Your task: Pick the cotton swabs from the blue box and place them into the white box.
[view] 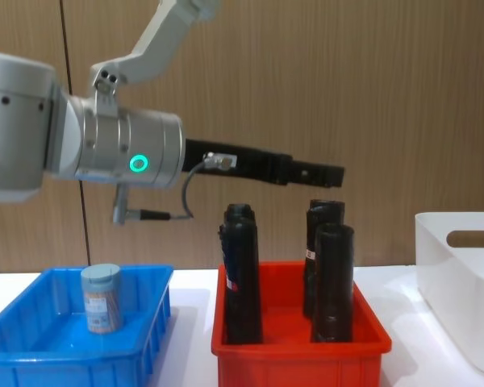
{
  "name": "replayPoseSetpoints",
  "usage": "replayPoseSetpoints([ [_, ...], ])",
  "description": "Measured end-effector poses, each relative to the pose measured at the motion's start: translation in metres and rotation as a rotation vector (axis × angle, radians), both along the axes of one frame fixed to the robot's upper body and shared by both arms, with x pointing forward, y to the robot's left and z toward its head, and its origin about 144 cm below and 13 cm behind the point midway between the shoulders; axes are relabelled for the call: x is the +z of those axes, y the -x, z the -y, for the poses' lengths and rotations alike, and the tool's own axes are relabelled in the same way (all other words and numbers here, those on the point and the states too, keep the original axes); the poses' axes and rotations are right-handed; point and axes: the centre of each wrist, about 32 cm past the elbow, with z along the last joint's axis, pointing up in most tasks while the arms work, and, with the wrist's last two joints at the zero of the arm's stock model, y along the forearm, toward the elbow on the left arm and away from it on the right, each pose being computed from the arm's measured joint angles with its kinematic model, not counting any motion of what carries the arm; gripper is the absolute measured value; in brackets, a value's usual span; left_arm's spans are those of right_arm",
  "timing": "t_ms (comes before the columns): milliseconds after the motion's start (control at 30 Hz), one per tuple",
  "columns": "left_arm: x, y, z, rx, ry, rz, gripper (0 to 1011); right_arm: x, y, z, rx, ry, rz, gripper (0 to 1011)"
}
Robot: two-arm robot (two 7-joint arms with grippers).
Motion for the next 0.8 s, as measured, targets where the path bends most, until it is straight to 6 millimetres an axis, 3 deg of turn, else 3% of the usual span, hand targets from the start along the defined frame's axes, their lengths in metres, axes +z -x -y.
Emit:
replayPoseSetpoints([
  [800, -0.041, 0.048, -0.001, 0.235, -0.015, 0.143, 1004, -0.01, 0.058, -0.046, 0.05, -0.001, 0.112, 1002],
])
